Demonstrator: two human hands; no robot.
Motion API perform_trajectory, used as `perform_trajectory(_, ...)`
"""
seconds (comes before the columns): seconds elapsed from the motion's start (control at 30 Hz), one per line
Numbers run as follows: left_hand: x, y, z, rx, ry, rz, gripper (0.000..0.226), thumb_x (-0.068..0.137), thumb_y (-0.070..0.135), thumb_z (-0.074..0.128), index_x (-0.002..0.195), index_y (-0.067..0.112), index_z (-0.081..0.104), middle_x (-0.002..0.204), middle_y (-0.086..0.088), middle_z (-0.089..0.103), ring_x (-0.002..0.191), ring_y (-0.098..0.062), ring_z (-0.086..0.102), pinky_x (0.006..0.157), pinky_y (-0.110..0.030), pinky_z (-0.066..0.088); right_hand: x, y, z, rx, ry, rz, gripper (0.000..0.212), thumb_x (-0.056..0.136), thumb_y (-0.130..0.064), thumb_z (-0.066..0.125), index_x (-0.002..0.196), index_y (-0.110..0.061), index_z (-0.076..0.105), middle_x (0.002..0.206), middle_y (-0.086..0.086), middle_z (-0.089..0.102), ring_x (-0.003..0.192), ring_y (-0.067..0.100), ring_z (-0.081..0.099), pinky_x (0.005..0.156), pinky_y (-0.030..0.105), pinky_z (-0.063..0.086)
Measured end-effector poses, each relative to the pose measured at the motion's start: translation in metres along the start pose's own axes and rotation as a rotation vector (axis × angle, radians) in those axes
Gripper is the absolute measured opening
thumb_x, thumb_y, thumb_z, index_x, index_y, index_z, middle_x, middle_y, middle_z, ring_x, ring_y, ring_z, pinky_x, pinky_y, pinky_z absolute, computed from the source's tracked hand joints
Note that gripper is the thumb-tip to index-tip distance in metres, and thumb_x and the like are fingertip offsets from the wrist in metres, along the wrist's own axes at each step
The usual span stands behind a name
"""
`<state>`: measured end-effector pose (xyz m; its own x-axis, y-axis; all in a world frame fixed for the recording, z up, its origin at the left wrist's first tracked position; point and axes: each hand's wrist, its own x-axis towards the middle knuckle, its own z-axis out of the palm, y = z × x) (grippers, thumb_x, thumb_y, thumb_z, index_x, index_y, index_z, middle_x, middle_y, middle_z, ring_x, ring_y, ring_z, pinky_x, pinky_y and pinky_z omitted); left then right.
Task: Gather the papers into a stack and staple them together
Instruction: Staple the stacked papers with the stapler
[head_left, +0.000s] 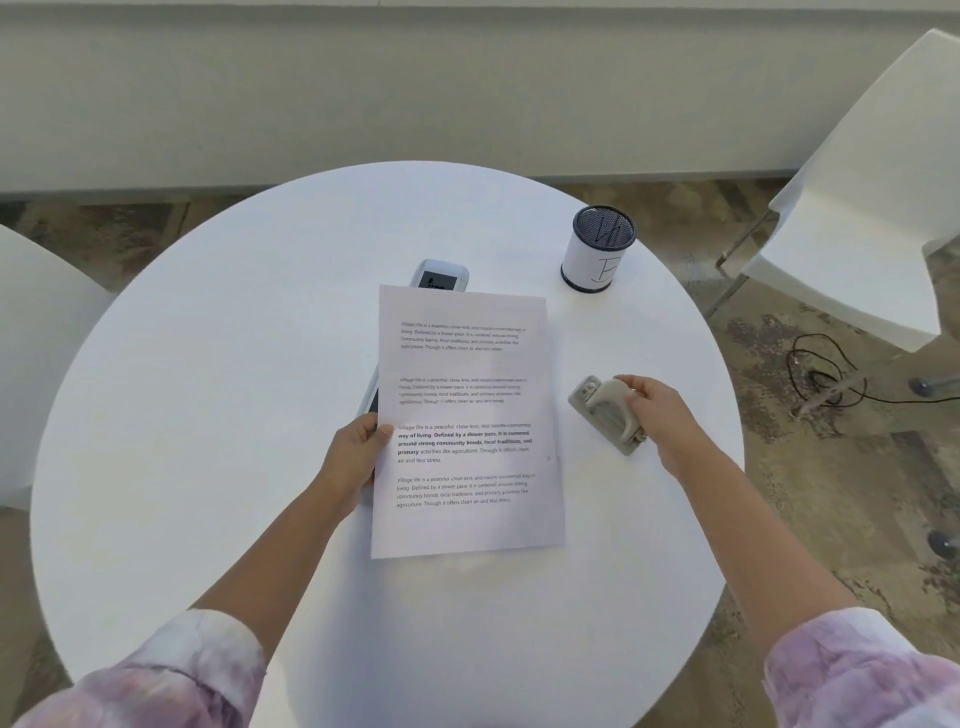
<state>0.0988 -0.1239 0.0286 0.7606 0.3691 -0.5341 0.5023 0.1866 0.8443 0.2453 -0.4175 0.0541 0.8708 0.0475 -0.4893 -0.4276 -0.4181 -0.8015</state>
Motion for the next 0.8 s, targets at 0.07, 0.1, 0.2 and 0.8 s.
perform_trajectory(0.07,0.001,0.001,-0.003,0.015,0.002,0.006,0.021,0.096,0.009,0.043,0.088,0.018,0.06,0.082,0.001,0.065,0.059,-0.004,0.063,0.05,-0.018,0.05,0.005,-0.001,-0.008,0.014,0.024,0.017,0.034,0.092,-0.005,0.037,0.119,-0.011,0.056,0.112,0.008,0.057,0.092,0.019,0.052,0.061,0.023,0.041)
perform_trajectory(0.1,0.001,0.002,-0.003,0.022,-0.001,0.011,0.02,0.096,0.009,0.043,0.089,0.018,0.06,0.082,0.002,0.065,0.056,0.0,0.063,0.048,-0.016,0.049,0.007,-0.002,-0.011,0.023,0.034,0.024,0.035,0.091,-0.006,0.038,0.121,-0.011,0.056,0.112,0.009,0.058,0.09,0.019,0.052,0.061,0.023,0.041)
perform_trajectory(0.2,0.0,0.002,-0.001,0.022,-0.004,0.014,0.019,0.096,0.009,0.043,0.091,0.017,0.06,0.077,0.005,0.067,0.055,0.0,0.063,0.048,-0.016,0.049,0.009,-0.001,-0.017,0.053,0.069,0.052,0.035,0.09,-0.006,0.042,0.121,-0.011,0.056,0.106,0.008,0.057,0.079,0.014,0.051,0.058,0.023,0.038)
perform_trajectory(0.8,-0.007,-0.004,-0.015,-0.045,0.064,-0.04,0.02,0.097,0.016,0.044,0.091,0.024,0.061,0.073,0.008,0.068,0.054,-0.006,0.06,0.055,-0.024,0.042,0.001,0.048,-0.025,0.16,0.355,0.225,0.032,0.084,-0.007,0.052,0.116,-0.006,0.057,0.095,0.009,0.054,0.064,0.016,0.046,0.049,0.026,0.033)
